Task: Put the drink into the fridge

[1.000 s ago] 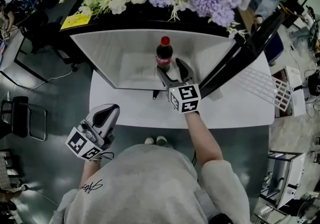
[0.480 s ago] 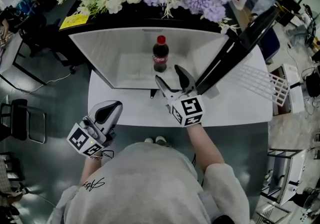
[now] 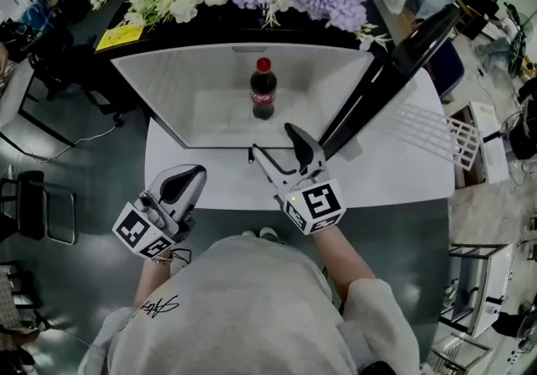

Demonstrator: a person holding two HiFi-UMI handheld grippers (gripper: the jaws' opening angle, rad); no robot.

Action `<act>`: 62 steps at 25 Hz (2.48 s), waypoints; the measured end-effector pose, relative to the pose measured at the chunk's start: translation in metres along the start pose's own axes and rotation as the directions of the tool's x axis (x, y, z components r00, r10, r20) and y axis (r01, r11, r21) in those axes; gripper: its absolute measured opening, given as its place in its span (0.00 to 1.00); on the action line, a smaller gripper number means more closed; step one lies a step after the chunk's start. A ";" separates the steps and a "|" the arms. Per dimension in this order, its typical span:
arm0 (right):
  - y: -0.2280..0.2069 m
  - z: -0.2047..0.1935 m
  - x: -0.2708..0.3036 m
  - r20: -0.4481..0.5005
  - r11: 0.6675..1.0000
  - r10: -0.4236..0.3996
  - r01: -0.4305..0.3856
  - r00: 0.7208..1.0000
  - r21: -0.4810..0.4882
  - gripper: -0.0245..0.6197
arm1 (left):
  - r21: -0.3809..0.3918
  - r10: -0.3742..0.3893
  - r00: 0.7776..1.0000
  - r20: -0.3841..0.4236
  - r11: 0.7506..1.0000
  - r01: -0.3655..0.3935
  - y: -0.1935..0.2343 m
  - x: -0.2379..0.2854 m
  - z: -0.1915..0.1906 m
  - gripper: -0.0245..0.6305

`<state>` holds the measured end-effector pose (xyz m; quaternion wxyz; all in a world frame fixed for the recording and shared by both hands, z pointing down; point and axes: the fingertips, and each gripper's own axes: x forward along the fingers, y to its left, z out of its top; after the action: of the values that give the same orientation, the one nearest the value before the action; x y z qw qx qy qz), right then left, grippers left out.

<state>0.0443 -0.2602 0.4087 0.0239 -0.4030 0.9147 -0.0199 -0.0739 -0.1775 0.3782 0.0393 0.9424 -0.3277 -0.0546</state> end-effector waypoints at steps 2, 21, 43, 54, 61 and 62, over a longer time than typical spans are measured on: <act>0.008 0.003 -0.003 0.004 1.000 0.015 -0.015 1.000 0.001 0.53 | -0.001 -0.006 1.000 0.000 1.000 0.006 0.000 0.002 0.000 0.04; 0.026 0.019 -0.026 0.018 0.999 0.046 -0.046 0.999 -0.004 0.50 | 0.000 -0.045 0.999 0.005 0.999 0.045 -0.001 0.015 0.002 0.04; 0.046 0.019 -0.027 0.045 0.994 0.108 -0.107 0.993 -0.015 0.06 | 0.002 -0.062 0.998 0.003 0.998 0.062 0.000 0.017 0.001 0.04; 0.061 0.010 -0.028 -0.023 0.992 0.123 -0.123 0.992 -0.024 0.05 | -0.001 -0.069 0.998 -0.001 0.998 0.069 0.000 0.015 0.000 0.04; 0.065 0.010 -0.028 -0.026 0.993 0.119 -0.120 0.992 -0.019 0.05 | -0.005 -0.074 0.997 -0.001 0.997 0.074 0.001 0.013 0.000 0.04; 0.065 0.009 -0.028 -0.027 0.993 0.118 -0.118 0.993 -0.019 0.05 | -0.005 -0.075 0.997 -0.001 0.997 0.075 0.001 0.013 0.000 0.04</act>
<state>0.0160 -0.1959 0.3965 0.0093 -0.3482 0.9372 -0.0143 -0.0646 -0.1862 0.3772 0.0399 0.9540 -0.2917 -0.0565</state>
